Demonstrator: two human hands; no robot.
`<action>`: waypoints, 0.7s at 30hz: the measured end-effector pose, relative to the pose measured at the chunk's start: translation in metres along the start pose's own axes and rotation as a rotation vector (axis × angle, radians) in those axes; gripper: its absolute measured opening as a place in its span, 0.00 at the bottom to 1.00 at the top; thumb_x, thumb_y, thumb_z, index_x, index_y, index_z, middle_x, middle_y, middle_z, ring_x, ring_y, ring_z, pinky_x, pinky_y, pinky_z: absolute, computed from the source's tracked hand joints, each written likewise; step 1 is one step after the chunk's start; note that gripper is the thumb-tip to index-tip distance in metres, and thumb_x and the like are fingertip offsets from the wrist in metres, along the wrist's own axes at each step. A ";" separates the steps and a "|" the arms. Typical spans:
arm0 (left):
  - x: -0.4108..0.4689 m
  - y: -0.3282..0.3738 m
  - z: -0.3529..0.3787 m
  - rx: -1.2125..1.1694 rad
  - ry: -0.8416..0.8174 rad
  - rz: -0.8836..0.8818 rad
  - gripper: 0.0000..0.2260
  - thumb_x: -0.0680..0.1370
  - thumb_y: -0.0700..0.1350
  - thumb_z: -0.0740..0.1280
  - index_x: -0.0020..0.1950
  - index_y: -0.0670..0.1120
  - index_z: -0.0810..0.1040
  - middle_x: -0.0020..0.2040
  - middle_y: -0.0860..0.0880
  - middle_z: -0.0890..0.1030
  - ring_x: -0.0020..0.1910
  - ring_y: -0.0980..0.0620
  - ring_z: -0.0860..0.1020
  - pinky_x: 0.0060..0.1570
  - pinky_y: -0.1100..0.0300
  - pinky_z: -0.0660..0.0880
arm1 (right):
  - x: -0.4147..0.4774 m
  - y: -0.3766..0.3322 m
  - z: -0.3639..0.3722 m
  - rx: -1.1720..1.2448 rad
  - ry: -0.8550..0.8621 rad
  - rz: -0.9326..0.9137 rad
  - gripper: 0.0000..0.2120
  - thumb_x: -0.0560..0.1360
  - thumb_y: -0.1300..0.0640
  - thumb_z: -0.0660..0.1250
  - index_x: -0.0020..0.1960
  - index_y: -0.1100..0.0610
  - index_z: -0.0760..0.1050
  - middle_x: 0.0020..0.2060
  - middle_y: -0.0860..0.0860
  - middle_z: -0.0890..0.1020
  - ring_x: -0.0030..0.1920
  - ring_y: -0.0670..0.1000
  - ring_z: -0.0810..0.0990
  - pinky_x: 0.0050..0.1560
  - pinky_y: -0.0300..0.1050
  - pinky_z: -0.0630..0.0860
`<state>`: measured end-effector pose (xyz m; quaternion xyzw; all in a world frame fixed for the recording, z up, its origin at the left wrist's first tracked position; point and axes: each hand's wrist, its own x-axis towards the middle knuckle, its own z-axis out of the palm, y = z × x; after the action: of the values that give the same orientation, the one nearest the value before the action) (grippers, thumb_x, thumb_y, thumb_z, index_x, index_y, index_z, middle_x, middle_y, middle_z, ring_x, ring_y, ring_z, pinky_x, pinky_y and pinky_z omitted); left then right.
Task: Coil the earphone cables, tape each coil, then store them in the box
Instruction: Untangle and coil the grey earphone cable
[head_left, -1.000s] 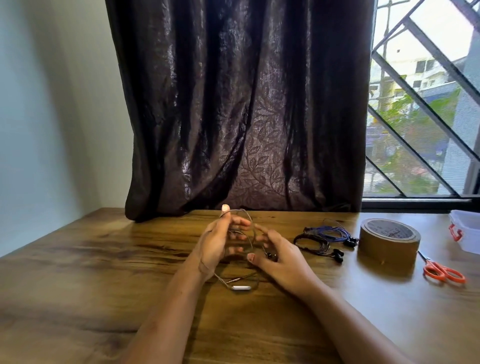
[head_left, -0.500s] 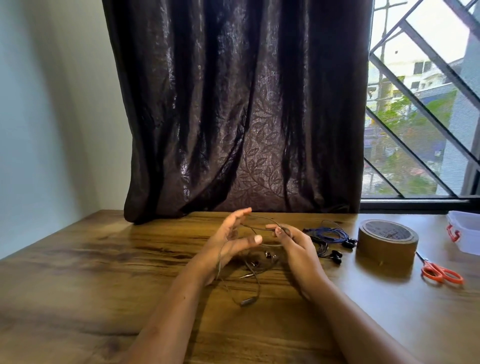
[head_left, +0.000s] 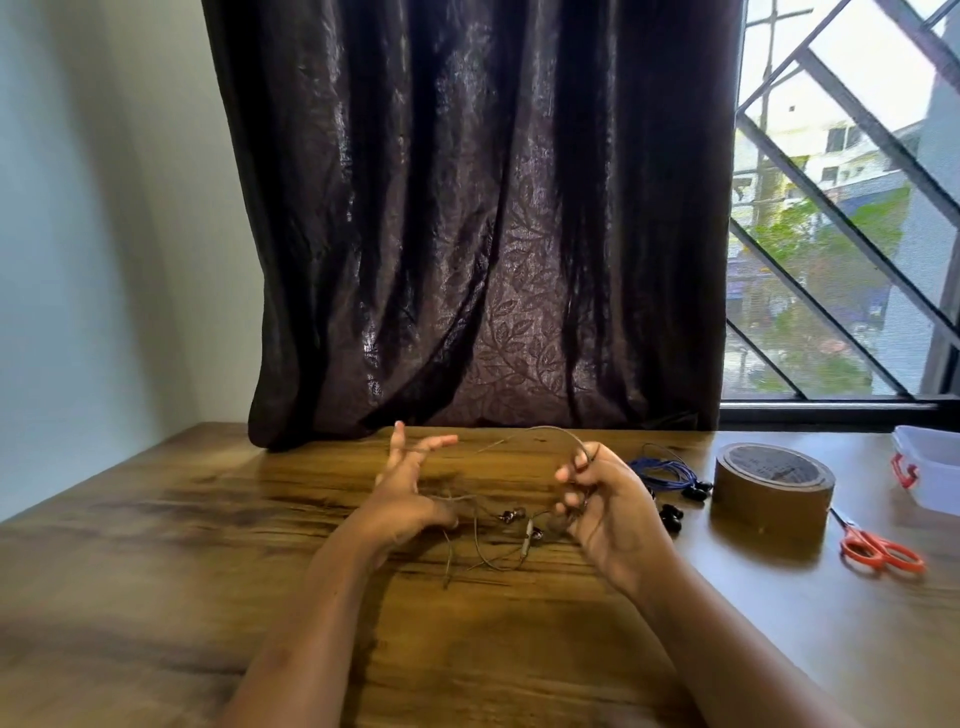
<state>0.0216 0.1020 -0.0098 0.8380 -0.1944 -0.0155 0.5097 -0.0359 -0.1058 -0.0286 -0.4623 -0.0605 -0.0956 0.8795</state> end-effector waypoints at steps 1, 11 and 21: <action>-0.002 -0.001 -0.003 -0.003 -0.002 -0.013 0.38 0.64 0.34 0.77 0.58 0.72 0.68 0.76 0.58 0.35 0.76 0.46 0.46 0.69 0.47 0.65 | 0.000 -0.001 0.000 0.008 0.009 -0.002 0.13 0.73 0.68 0.52 0.38 0.55 0.71 0.31 0.52 0.74 0.26 0.45 0.67 0.30 0.40 0.67; -0.012 0.003 -0.021 -0.289 -0.284 -0.071 0.31 0.58 0.48 0.79 0.60 0.56 0.77 0.61 0.55 0.78 0.63 0.52 0.72 0.66 0.54 0.67 | -0.005 -0.002 0.004 -0.125 0.057 -0.077 0.14 0.83 0.57 0.52 0.56 0.51 0.77 0.28 0.51 0.73 0.21 0.43 0.61 0.17 0.33 0.59; -0.004 0.002 -0.016 -0.164 0.505 0.003 0.30 0.77 0.41 0.66 0.74 0.60 0.58 0.51 0.48 0.81 0.49 0.48 0.79 0.49 0.52 0.77 | -0.004 0.001 0.002 -0.733 0.008 -0.197 0.09 0.77 0.60 0.66 0.52 0.48 0.79 0.31 0.50 0.76 0.25 0.43 0.69 0.24 0.34 0.67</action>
<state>0.0206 0.1166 -0.0013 0.7708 -0.0604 0.1790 0.6084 -0.0398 -0.1035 -0.0292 -0.7377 -0.0631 -0.1968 0.6427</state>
